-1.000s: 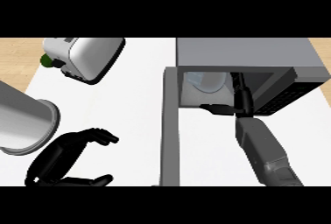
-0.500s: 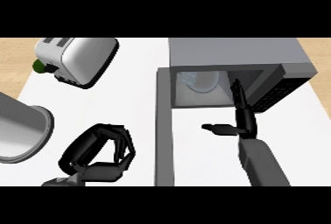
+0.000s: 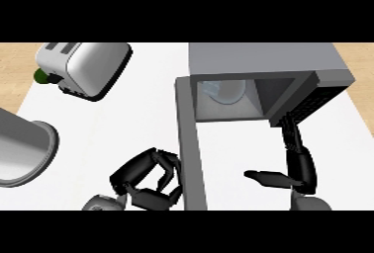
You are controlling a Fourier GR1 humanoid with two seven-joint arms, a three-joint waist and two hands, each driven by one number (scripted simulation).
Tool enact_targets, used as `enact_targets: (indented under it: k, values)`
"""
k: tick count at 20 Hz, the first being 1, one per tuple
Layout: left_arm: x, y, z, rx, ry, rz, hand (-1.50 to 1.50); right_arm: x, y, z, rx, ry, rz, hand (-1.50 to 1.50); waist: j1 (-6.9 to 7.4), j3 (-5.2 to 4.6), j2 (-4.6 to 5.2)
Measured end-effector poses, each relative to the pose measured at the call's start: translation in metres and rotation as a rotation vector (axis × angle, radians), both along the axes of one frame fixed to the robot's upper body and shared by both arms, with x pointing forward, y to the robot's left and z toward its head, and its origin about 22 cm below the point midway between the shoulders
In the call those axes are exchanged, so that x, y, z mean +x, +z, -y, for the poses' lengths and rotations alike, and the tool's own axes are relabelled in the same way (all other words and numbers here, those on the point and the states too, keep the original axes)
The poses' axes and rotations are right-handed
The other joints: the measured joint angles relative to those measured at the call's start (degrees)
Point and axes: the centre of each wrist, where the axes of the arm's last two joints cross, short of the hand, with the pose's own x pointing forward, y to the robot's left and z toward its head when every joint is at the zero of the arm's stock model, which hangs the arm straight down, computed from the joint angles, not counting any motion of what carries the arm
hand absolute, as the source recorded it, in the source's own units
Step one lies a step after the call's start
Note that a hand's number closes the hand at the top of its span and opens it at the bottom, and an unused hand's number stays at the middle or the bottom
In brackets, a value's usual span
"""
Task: Pick up the milk, place it into the microwave and close the microwave
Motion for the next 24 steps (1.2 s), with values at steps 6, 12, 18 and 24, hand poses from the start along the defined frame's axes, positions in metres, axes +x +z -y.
enact_targets:
  k: [6, 12, 18, 24]
  values:
    - [-0.01, -0.02, 0.039, 0.014, -0.098, -0.023, 1.5, -0.045, 0.035, 0.018, 0.006, -0.033, 0.039, -1.5, 0.42, 0.04, 0.18]
    - [-0.016, -0.03, 0.089, 0.068, -0.133, 0.001, 1.5, -0.073, 0.074, 0.035, 0.02, -0.022, 0.075, -1.5, 0.0, 0.03, 0.42]
    - [-0.023, -0.035, 0.119, 0.055, -0.027, 0.01, 1.5, -0.089, 0.103, 0.043, 0.068, 0.036, 0.102, -1.5, -1.13, 0.03, 0.71]
    - [-0.023, -0.032, 0.132, 0.005, 0.095, 0.018, 1.5, -0.091, 0.128, 0.043, 0.078, 0.128, 0.126, -1.5, -3.03, -0.01, 1.22]
